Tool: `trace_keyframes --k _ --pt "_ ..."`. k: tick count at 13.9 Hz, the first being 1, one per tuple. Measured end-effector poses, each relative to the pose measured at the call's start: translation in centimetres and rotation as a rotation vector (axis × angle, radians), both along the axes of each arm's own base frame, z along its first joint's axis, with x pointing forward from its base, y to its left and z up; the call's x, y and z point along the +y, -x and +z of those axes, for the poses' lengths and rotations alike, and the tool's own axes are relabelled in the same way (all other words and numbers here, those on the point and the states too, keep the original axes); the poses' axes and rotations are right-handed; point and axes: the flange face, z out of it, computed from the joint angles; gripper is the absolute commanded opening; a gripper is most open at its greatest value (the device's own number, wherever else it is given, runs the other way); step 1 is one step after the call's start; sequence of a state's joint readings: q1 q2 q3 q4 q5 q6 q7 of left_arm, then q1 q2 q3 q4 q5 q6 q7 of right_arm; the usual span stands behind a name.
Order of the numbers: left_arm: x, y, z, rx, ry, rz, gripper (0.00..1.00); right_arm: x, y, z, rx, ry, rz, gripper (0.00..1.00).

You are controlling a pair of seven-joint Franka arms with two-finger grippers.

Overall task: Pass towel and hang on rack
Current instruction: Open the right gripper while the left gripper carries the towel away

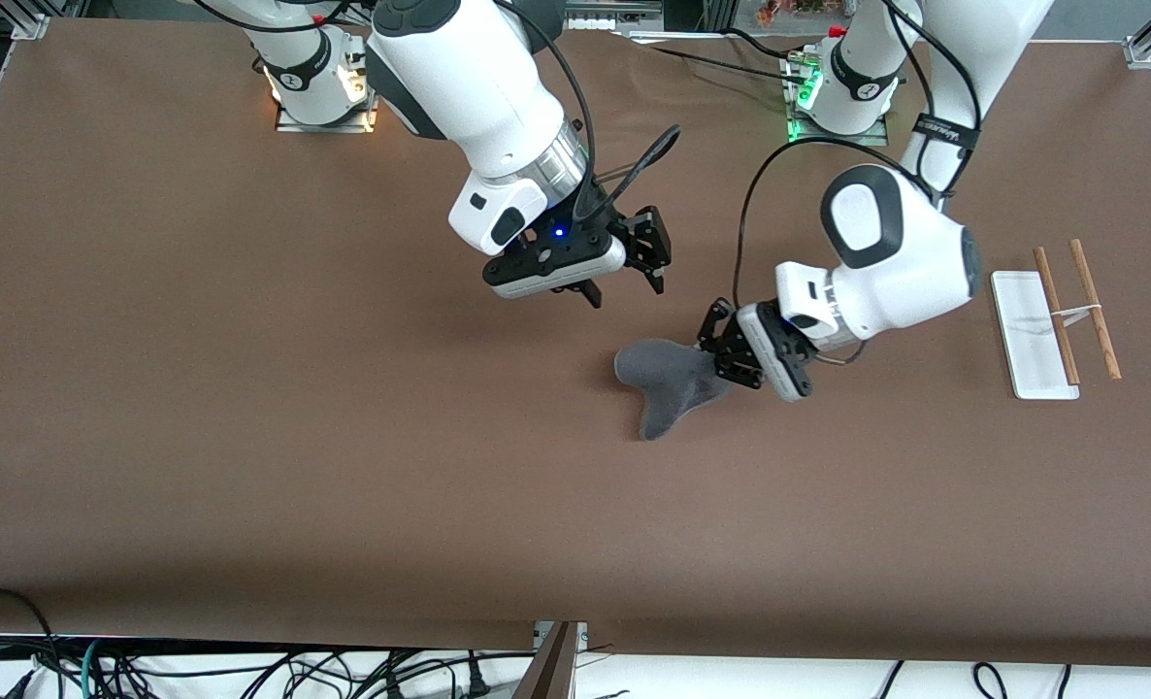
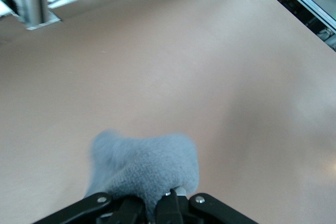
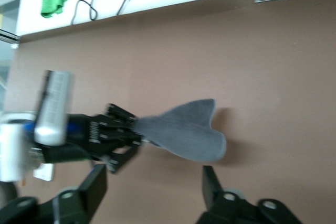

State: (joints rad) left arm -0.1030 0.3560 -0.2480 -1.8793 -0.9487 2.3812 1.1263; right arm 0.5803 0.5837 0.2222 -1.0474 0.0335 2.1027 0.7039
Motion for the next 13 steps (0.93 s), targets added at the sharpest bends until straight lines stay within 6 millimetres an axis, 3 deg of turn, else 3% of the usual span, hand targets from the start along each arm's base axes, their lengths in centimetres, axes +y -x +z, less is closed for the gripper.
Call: trace_keyframes --k 3,6,9,13 --pt "5.9 -1.1 0.6 0.032 -0.007 0.018 0.00 -2.6 -1.4 -0.2 -0.009 0.085 0.073 1.00" --pt "13.2 -1.2 1.6 0.081 -0.070 -0.017 0.00 -7.3 -4.3 -0.4 -0.012 0.151 0.113 1.00" --pt "20.0 0.1 2.5 0.154 -0.138 -0.053 0.00 -12.9 -7.1 -1.5 0.025 0.236 0.168 1.00" --pt "30.4 3.1 2.1 0.309 -0.184 -0.031 0.00 -20.3 -10.0 -2.5 0.085 0.290 0.174 1.00"
